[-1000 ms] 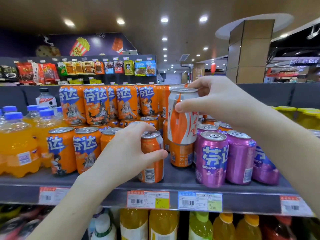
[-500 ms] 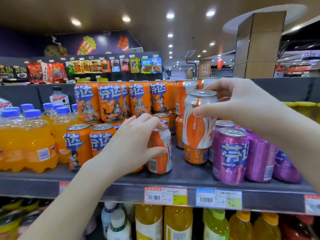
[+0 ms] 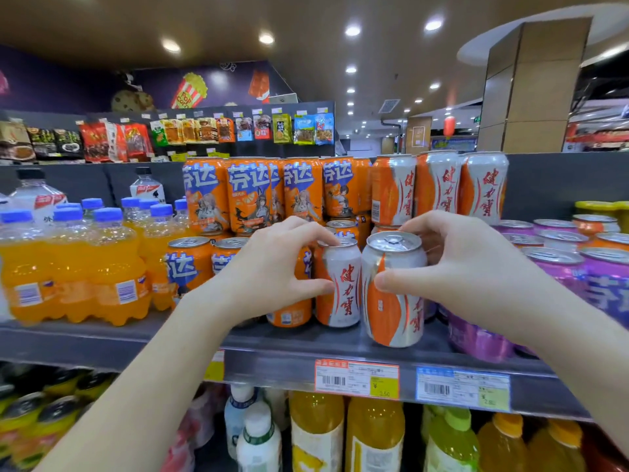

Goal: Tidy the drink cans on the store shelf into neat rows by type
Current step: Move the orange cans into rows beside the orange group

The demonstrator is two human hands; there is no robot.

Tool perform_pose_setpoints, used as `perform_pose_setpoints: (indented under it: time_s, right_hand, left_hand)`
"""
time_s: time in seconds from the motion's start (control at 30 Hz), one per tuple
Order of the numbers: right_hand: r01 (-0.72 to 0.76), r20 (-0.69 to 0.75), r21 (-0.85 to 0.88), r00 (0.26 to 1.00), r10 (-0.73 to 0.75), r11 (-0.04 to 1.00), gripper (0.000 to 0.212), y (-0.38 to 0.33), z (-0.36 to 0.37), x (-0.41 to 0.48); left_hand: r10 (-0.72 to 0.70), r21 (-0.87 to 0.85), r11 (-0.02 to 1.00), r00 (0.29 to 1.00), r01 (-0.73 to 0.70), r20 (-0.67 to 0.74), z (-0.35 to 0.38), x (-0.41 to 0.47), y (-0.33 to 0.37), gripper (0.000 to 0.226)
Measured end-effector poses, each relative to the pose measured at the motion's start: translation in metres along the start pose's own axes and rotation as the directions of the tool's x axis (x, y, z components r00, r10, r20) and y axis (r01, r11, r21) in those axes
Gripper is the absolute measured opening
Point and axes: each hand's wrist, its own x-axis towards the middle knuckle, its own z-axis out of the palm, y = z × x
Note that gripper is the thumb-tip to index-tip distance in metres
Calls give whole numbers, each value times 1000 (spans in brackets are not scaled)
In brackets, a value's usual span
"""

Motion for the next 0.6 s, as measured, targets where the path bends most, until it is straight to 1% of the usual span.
perform_pose_setpoints:
  time_s: [0.07,0.2,0.3,0.4,0.47,0.53,0.6]
  right_hand:
    - [-8,-8,-36,1000,8,999,60,0,4,1]
    - [-36,-47,-84,998,32,996,62,2,12,3]
    - [-77,-31,-90,997,75,993,70,5,18,5]
    - [-109,-24,-46,994,108,993,76,8,21,8]
    - [-115,-32,-30,993,114,993,75,10,22,8]
    - [-122,-26,-15,992,122,992,73,10,21,7]
    - [-119,-33,-2,992,118,993,68,11,17,4]
  left_hand:
    - [-13,12,1000,1000,13,-14,-3,-1,-2,59]
    - [-15,96,995,999,19,-42,-13,-2,-9,55]
    - [-2,145,989,1000,1,11,-14,3,-6,61]
    - [-4,263,965,997,-17,76,-3,15,7,73]
    - [-18,304,953,997,-6,74,3,22,12,71]
    - [-20,266,964,997,-1,77,3,25,15,66]
    - [-5,183,983,996,-11,89,1,26,16,62]
